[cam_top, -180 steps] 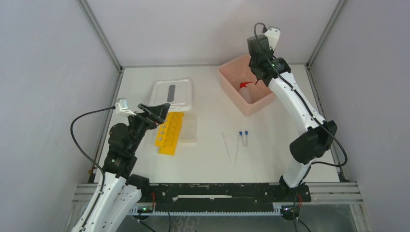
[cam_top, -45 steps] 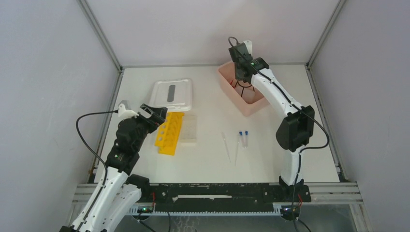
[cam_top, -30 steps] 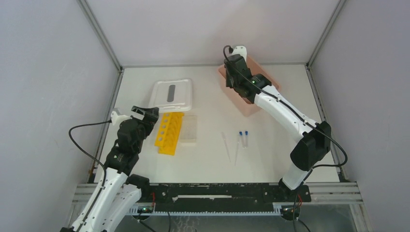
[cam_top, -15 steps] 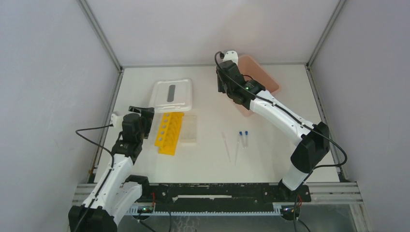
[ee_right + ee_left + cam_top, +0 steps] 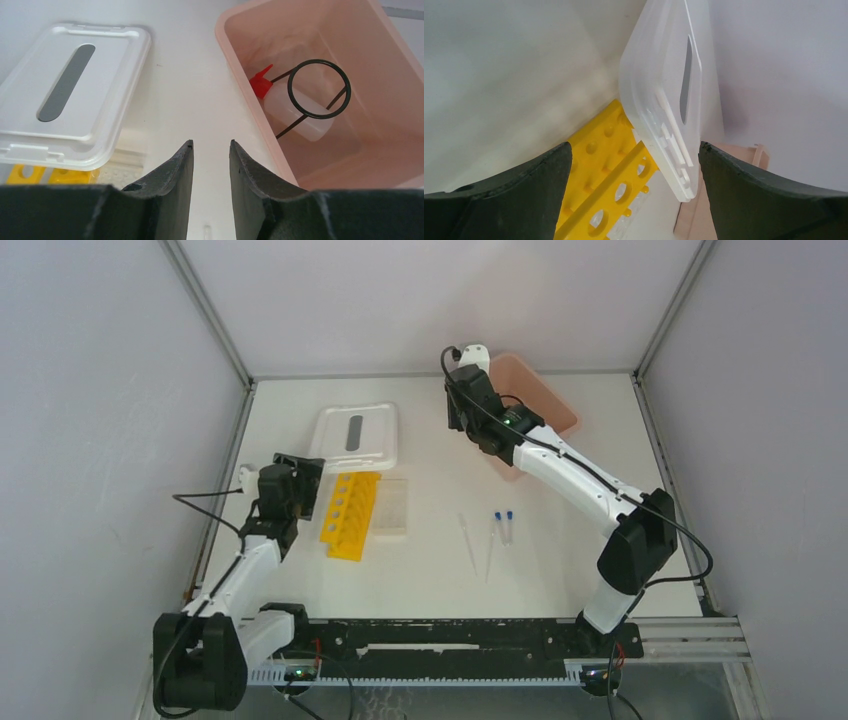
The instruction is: Organize the chemistry lab equipment
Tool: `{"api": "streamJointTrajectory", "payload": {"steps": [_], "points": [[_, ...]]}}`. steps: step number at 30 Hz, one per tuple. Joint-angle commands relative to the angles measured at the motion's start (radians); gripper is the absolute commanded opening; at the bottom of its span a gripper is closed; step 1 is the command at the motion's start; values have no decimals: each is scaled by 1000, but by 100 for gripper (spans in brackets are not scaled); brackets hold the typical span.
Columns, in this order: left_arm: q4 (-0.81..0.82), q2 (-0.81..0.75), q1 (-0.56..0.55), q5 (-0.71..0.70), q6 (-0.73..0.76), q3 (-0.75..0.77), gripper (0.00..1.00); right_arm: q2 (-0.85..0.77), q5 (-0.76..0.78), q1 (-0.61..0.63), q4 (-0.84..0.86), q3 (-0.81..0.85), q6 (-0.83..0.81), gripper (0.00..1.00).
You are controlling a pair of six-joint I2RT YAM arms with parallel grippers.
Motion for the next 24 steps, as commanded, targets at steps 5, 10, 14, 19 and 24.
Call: {"api": "streamJointTrajectory", "payload": {"steps": [5, 10, 14, 19, 24], "points": [[144, 92, 25, 35, -16, 26, 100, 4, 2, 2, 62, 3, -17, 40], [199, 154, 38, 42, -17, 46, 100, 17, -2, 2, 67, 6, -21, 40], [222, 217, 45, 57, -13, 77, 100, 31, -6, -1, 69, 16, -25, 40], [301, 279, 47, 65, -52, 79, 100, 47, -12, -7, 74, 24, -30, 40], [336, 318, 47, 57, -57, 107, 100, 69, -23, -14, 73, 38, -36, 40]]}}
